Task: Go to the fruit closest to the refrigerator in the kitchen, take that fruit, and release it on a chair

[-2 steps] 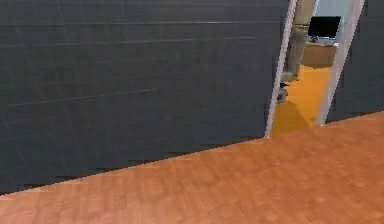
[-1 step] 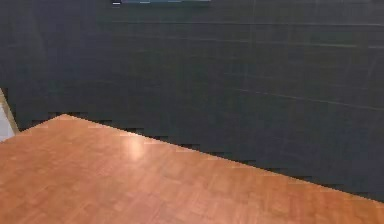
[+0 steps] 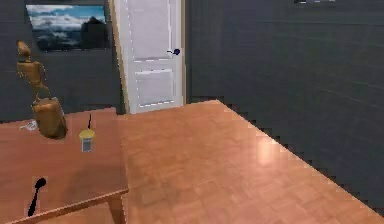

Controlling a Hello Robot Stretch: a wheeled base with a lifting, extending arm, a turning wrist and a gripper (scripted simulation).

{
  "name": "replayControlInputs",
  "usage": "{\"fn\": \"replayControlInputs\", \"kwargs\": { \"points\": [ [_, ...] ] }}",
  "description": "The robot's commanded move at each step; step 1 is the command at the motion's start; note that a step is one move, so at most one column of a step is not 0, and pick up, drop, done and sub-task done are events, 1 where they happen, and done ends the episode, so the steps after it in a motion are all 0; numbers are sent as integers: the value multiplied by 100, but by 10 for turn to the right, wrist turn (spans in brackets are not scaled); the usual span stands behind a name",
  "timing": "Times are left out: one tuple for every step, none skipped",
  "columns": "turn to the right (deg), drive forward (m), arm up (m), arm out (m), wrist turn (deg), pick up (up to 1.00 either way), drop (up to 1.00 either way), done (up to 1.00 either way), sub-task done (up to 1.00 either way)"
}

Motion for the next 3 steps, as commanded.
{"fn": "replayControlInputs", "kwargs": {
  "points": [
    [-450,0,0,0,0,0,0,0,0],
    [-450,0,0,0,0,0,0,0,0],
    [-450,0,0,0,0,0,0,0,0]
  ]
}}
